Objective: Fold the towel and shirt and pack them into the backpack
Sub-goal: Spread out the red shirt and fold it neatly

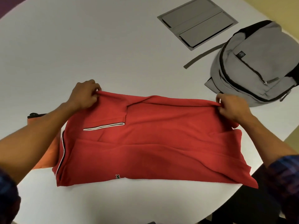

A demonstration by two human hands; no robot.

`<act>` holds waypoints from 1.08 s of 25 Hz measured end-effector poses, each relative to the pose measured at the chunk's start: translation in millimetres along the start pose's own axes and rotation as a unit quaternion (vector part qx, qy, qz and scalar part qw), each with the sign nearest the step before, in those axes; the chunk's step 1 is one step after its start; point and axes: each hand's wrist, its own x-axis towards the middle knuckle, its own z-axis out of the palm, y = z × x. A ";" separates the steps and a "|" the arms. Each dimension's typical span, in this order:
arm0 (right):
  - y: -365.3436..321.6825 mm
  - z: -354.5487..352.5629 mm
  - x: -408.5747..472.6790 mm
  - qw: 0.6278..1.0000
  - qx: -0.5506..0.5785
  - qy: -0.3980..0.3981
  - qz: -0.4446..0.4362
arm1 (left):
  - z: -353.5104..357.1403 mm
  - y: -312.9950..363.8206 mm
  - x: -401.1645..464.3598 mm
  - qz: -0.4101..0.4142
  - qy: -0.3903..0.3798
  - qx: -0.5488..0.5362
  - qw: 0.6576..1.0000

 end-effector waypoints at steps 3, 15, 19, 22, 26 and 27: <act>4.9 2.6 -47.7 0.993 -0.006 0.105 -0.049 | -8.6 7.1 -49.9 0.027 0.088 -0.041 0.995; 7.3 54.2 -120.0 0.998 -0.038 0.051 -0.026 | 53.8 -10.7 -156.3 0.000 -0.054 0.038 0.998; 10.3 55.9 -121.3 0.993 0.072 0.013 0.092 | 48.9 -12.4 -155.2 -0.003 -0.082 0.023 0.996; 18.2 50.8 -117.7 0.949 0.265 -0.020 0.171 | 40.9 -9.3 -151.2 0.003 -0.067 0.026 0.997; 26.2 39.5 -96.6 0.865 0.397 0.011 0.308 | 37.3 -16.6 -129.7 -0.032 -0.054 0.048 0.997; 26.1 39.4 -89.4 0.860 0.396 -0.010 0.322 | 37.8 -21.2 -122.5 -0.050 -0.073 0.057 0.994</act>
